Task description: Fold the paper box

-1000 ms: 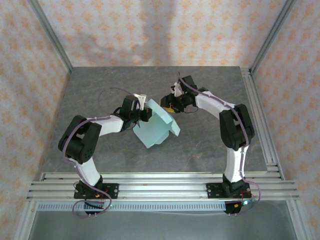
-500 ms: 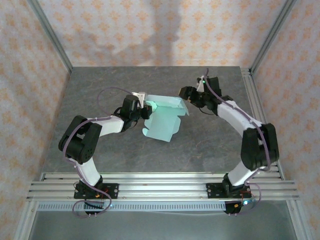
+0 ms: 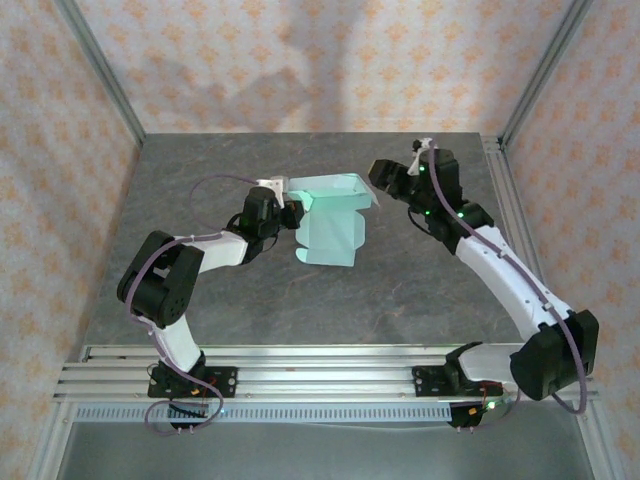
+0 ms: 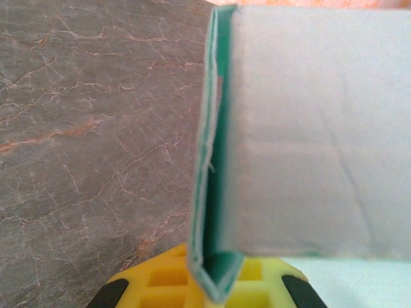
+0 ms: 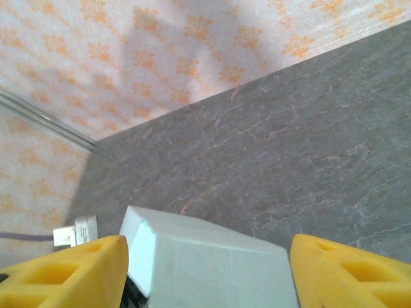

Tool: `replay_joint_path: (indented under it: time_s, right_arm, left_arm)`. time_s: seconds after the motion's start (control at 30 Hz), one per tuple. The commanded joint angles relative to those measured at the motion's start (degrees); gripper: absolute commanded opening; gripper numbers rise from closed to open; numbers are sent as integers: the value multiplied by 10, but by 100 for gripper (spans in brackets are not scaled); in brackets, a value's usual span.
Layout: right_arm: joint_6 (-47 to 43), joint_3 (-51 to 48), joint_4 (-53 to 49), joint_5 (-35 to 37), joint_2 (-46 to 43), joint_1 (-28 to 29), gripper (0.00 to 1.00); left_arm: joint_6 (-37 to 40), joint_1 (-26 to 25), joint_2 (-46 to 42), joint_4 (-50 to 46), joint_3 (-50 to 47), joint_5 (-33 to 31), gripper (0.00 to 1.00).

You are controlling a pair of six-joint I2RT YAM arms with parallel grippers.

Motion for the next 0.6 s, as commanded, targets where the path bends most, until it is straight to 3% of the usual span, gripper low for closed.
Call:
replay_joint_path:
  time_s: [0.0,0.13,0.2,0.57]
  right_arm:
    - [-64,49,-48,141,9,70,66]
    - [-95,113,-78,215,57,145,66]
    - [-92,144,-90,218,89,162,66]
    - [-26,227,-130,207,212,169,55]
  left_arm:
    - [-11,-1,14,27,8,-21,2]
    - [-14,-1,19,26,12,-27,2]
    - [-18,-1,21,28,13,-33,2]
    - [-21,-1,11,26,6,-43,2]
